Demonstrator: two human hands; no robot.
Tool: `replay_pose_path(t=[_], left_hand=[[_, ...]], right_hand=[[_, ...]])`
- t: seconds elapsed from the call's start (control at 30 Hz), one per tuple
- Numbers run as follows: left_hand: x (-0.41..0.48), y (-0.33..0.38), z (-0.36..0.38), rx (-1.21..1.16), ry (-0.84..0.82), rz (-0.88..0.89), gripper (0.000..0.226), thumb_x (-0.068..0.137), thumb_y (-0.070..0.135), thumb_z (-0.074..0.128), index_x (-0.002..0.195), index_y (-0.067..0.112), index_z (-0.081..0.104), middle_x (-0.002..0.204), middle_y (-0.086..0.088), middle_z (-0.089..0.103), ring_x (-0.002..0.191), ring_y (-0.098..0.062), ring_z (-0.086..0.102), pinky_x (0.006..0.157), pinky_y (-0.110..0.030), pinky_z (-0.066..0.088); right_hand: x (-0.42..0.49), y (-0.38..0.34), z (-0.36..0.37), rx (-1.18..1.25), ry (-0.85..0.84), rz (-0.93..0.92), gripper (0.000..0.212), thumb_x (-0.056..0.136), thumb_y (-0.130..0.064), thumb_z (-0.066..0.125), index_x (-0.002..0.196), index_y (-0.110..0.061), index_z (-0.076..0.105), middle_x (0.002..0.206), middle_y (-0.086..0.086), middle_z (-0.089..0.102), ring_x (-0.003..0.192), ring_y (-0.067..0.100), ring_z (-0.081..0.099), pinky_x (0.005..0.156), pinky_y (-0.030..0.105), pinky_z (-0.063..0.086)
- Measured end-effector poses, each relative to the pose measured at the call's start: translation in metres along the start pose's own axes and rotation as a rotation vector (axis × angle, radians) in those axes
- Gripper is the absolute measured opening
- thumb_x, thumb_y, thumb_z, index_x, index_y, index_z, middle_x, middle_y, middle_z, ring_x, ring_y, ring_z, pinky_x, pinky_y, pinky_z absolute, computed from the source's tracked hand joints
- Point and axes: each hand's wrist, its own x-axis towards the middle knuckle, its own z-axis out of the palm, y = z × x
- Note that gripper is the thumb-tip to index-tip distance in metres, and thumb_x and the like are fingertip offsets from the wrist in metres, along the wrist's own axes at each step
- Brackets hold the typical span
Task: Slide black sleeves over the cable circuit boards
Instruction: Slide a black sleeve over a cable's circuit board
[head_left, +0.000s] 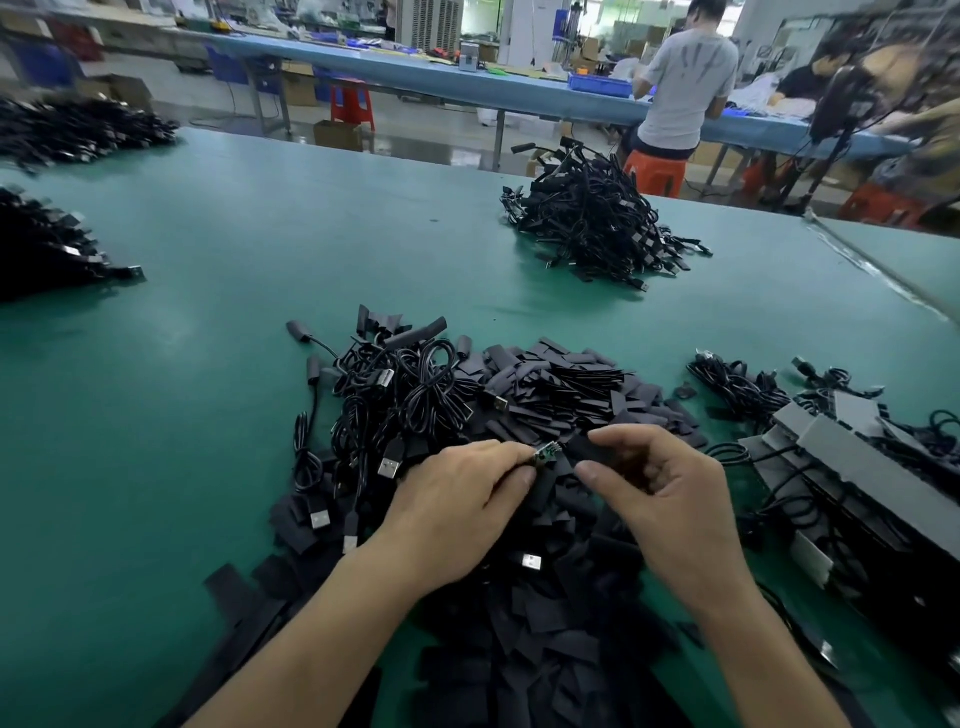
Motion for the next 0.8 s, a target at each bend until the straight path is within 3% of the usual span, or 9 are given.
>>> replay_pose_path(t=[0.23, 0.3, 0.37, 0.47, 0.57, 0.7, 0.8], left_hand=[[0.0001, -0.0049, 0.0002, -0.223, 0.033, 0.01, 0.037, 0.103, 0.026, 0.053, 0.138, 0.037, 0.056, 0.094, 0.02, 0.066, 0.09, 0.0, 0.062, 0.079, -0.03, 0.053], [-0.0004, -0.0052, -0.0009, -0.278, 0.023, -0.004, 0.033, 0.102, 0.026, 0.054, 0.131, 0.043, 0.056, 0.089, 0.022, 0.068, 0.078, -0.001, 0.062, 0.071, -0.028, 0.051], [0.0, -0.006, -0.0009, -0.309, 0.018, -0.025, 0.016, 0.1, 0.03, 0.055, 0.109, 0.043, 0.055, 0.088, 0.022, 0.069, 0.071, -0.01, 0.062, 0.07, -0.039, 0.053], [-0.0005, -0.0053, -0.0019, -0.371, 0.033, -0.037, 0.009, 0.098, 0.032, 0.055, 0.095, 0.04, 0.053, 0.085, 0.019, 0.069, 0.071, -0.029, 0.062, 0.07, -0.049, 0.052], [-0.001, -0.0037, -0.0023, -0.404, 0.045, -0.03, 0.008, 0.097, 0.034, 0.055, 0.096, 0.042, 0.053, 0.089, 0.018, 0.07, 0.076, -0.034, 0.065, 0.071, -0.051, 0.053], [-0.0013, -0.0043, -0.0014, -0.419, 0.052, -0.043, 0.009, 0.095, 0.035, 0.055, 0.097, 0.044, 0.054, 0.092, 0.019, 0.071, 0.079, -0.027, 0.068, 0.076, -0.051, 0.055], [-0.0011, -0.0058, 0.0004, -0.423, 0.06, -0.046, 0.01, 0.096, 0.032, 0.058, 0.097, 0.041, 0.056, 0.091, 0.019, 0.071, 0.08, -0.024, 0.069, 0.079, -0.048, 0.056]], right_hand=[[-0.0005, -0.0007, 0.0044, -0.054, -0.007, 0.026, 0.029, 0.072, -0.019, 0.086, 0.093, -0.034, 0.073, 0.085, -0.015, 0.073, 0.077, 0.006, 0.069, 0.071, 0.02, 0.055], [-0.0001, -0.0018, 0.0045, -0.054, 0.004, 0.009, 0.026, 0.073, -0.026, 0.083, 0.093, -0.039, 0.072, 0.088, -0.018, 0.073, 0.081, 0.004, 0.07, 0.073, 0.019, 0.055], [0.0, -0.0019, 0.004, -0.06, 0.016, 0.002, 0.025, 0.073, -0.033, 0.078, 0.096, -0.042, 0.071, 0.088, -0.02, 0.073, 0.082, 0.002, 0.07, 0.074, 0.017, 0.054], [0.0004, 0.0001, 0.0023, -0.055, 0.003, 0.04, 0.042, 0.076, -0.025, 0.082, 0.11, -0.046, 0.07, 0.08, -0.017, 0.068, 0.072, 0.0, 0.063, 0.068, 0.015, 0.052], [-0.0009, 0.0002, 0.0017, -0.067, -0.027, 0.029, 0.042, 0.076, -0.019, 0.083, 0.104, -0.046, 0.07, 0.078, -0.015, 0.065, 0.067, 0.004, 0.06, 0.063, 0.012, 0.047], [-0.0023, -0.0015, 0.0019, -0.099, -0.023, 0.015, 0.033, 0.074, -0.019, 0.084, 0.099, -0.038, 0.074, 0.083, -0.026, 0.069, 0.076, -0.003, 0.065, 0.067, 0.006, 0.046], [-0.0017, -0.0008, 0.0011, -0.124, -0.038, 0.049, 0.03, 0.075, -0.023, 0.083, 0.101, -0.036, 0.074, 0.088, -0.025, 0.072, 0.083, -0.002, 0.068, 0.073, 0.011, 0.051]])
